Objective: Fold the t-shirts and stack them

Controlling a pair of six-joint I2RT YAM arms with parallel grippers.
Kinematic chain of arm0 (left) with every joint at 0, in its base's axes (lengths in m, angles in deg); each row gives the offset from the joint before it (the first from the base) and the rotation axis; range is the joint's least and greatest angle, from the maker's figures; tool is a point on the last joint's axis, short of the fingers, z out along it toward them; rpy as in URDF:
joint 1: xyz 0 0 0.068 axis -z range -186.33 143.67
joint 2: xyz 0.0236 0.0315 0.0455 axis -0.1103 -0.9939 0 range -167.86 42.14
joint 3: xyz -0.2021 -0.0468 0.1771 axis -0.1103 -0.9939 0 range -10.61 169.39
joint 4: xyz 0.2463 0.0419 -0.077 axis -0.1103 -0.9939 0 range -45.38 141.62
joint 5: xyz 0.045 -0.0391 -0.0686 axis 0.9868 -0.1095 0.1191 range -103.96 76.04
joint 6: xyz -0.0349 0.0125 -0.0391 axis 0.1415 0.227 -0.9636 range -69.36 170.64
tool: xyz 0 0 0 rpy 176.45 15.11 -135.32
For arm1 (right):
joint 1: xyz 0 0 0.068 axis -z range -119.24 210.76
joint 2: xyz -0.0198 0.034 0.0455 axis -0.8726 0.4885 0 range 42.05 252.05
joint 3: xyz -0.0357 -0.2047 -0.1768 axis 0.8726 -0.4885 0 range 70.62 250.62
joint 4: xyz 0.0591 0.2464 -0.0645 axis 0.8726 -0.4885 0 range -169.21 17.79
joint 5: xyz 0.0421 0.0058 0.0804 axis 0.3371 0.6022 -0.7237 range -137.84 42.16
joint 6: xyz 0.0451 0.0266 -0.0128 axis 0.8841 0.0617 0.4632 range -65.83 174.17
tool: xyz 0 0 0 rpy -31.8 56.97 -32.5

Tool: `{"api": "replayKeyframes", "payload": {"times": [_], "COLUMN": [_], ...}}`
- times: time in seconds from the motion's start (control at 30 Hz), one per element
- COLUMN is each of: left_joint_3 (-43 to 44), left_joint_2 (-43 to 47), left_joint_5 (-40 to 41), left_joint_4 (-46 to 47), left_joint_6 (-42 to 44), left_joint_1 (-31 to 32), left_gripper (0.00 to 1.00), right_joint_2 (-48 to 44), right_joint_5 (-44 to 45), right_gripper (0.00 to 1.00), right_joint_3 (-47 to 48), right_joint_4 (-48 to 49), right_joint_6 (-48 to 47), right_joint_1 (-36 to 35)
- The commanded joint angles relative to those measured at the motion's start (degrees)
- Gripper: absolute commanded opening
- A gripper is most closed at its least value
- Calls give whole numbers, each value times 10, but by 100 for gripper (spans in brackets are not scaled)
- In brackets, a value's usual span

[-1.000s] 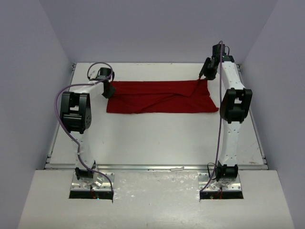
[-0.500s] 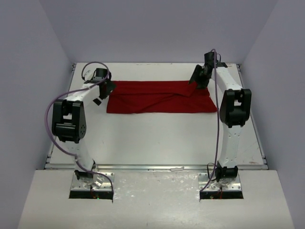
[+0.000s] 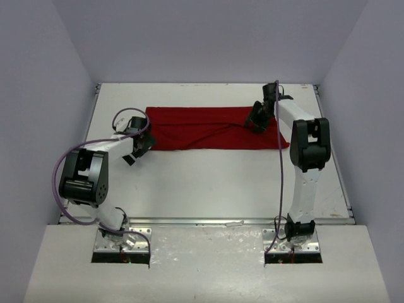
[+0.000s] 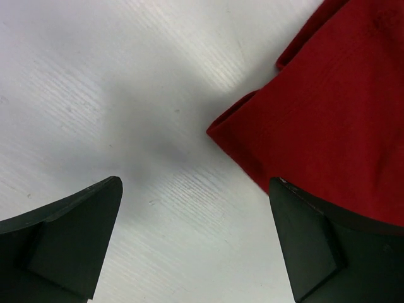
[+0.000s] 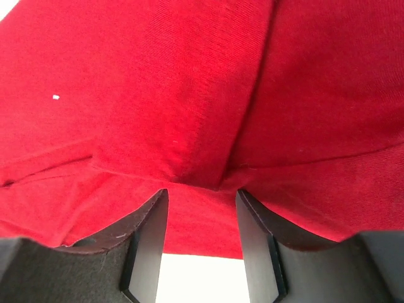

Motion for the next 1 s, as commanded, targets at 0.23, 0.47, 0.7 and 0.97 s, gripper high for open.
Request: {"api": "replayKeyframes", "payload": {"times": [0.23, 0.47, 0.7, 0.97], "left_joint_3": [-16, -20, -28, -29], "left_joint_2": [4, 3, -9, -11], "left_joint_5": [-14, -13, -27, -26], "left_joint_4": [67, 71, 83, 84], "left_joint_6": [34, 40, 42, 45], "left_joint_1": [-3, -4, -4, -4], "left_gripper": [100, 100, 100, 100], "right_joint_2": [40, 16, 14, 39], "right_joint_5": [17, 19, 42, 35], "right_gripper": [42, 42, 43, 37], "right_joint_3": [118, 76, 78, 97], "right_joint_4": [-22, -11, -31, -35], "right_joint_6": [14, 3, -22, -28], "right_joint_1": [-3, -3, -2, -2]}}
